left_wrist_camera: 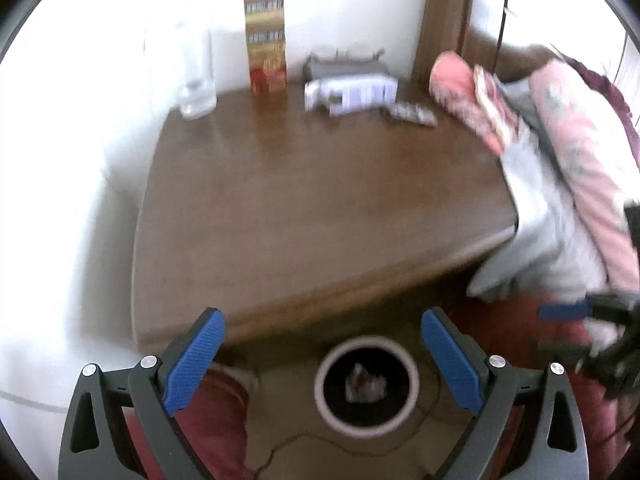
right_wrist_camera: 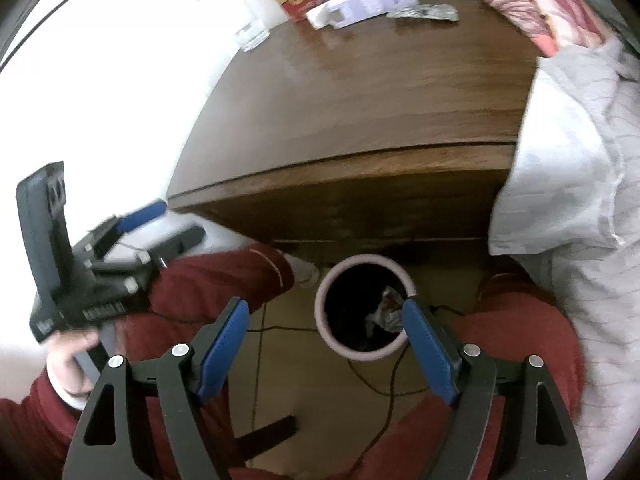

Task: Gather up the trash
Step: 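Move both open tools back up to the bedside table, then grasp the lilac OVO COOK box with the left tool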

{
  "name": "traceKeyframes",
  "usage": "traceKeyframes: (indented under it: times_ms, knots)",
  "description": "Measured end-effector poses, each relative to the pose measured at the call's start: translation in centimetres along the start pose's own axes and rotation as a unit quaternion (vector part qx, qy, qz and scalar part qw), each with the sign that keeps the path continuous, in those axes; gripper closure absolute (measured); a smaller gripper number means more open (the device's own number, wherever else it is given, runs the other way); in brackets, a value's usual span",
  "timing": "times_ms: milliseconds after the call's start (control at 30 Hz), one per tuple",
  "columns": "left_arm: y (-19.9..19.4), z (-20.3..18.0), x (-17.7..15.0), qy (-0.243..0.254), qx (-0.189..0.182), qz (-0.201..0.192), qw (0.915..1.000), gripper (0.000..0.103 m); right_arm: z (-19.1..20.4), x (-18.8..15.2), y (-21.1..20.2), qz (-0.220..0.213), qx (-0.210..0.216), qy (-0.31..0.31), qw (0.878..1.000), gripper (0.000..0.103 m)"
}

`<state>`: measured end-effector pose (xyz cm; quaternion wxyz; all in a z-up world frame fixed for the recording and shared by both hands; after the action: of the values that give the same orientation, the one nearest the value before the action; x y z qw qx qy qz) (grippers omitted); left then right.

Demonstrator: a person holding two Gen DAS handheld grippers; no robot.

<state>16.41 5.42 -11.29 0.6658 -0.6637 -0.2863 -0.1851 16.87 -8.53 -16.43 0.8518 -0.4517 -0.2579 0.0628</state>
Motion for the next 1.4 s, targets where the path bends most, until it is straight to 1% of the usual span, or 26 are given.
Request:
traceKeyframes:
  times_ms: [167,233,300,500,567,600,700,800,867,933,1033,1200,1233,1300,1333,1367,1400]
  knots:
    - [1.2,-1.3,6.7,0.02,-0.026,-0.019,0.9993,0.004,-0.9,0.7,-0.7,-0.008,0.009,0.014,1.0,0.024]
    - [2.6,-1.5,9.5,0.041,-0.018,-0.025,0.9987,0.003,-0.9,1.0,-1.1,-0.014,0.011,0.013,1.0,0.024]
    - [4.3,-1.8,11.9,0.057,-0.013,-0.017,0.9981,0.003,-1.2,1.3,-1.6,-0.017,0.015,0.013,1.0,0.024]
    - [9.8,-2.8,17.6,0.103,-0.004,-0.01,0.9946,0.003,-2.3,2.5,-2.3,-0.014,0.02,0.009,1.0,0.024]
    - [11.4,-3.0,18.7,0.11,-0.01,-0.004,0.9939,0.003,-2.5,2.9,-2.5,-0.014,0.023,0.012,1.0,0.024]
    - [12.6,-2.9,19.4,0.113,-0.007,0.001,0.9936,0.003,-2.6,3.1,-2.6,-0.014,0.026,0.014,0.999,0.024]
    - [15.4,-2.5,20.6,0.114,0.0,0.015,0.9934,0.003,-3.0,3.9,-2.6,-0.015,0.028,0.015,0.999,0.024]
    - [17.3,-2.7,21.3,0.116,-0.008,0.024,0.993,0.003,-3.2,4.9,-2.3,-0.015,0.032,0.018,0.999,0.024]
    - [18.7,-3.1,21.5,0.131,-0.012,0.03,0.9908,0.003,-3.1,5.5,-2.1,-0.014,0.035,0.017,0.999,0.024]
    - [19.9,-3.7,21.4,0.157,-0.015,0.038,0.9868,0.003,-3.2,6.3,-1.9,-0.013,0.033,0.015,0.999,0.024]
    - [21.2,-4.4,21.5,0.185,-0.016,0.042,0.9818,0.003,-3.6,7.5,-1.9,-0.015,0.028,0.017,0.999,0.024]
    - [23.2,-5.2,21.8,0.202,-0.025,0.052,0.9776,0.003,-4.3,9.5,-2.1,-0.018,0.021,0.013,1.0,0.024]
    - [23.3,-5.5,22.1,0.204,-0.034,0.046,0.9773,0.003,-4.4,9.9,-2.2,-0.019,0.02,0.011,1.0,0.024]
    - [23.5,-5.6,22.4,0.207,-0.036,0.043,0.9767,0.004,-4.5,10.6,-2.3,-0.021,0.018,0.008,1.0,0.024]
    - [23.6,-5.7,22.4,0.209,-0.039,0.042,0.9763,0.009,-4.6,11.0,-2.3,-0.021,0.016,0.006,1.0,0.024]
    - [23.4,-5.9,22.4,0.209,-0.05,0.038,0.9759,0.014,-4.8,11.4,-2.3,-0.02,0.013,0.005,1.0,0.024]
    - [23.2,-6.2,22.4,0.208,-0.065,0.035,0.9753,0.029,-5.0,11.8,-2.3,-0.02,0.01,0.003,1.0,0.024]
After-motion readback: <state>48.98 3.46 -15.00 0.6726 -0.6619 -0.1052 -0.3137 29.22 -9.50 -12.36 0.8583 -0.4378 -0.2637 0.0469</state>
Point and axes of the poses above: each gripper's, at about its wrist camera, not at the fingertips, and y roughly the way its jaws point, z to its left, x to its top, the point moved 10 cm from there along y, roughly the way its jaws point, and after that the axes turned 4 degrees about -z, right-handed, at the moved point
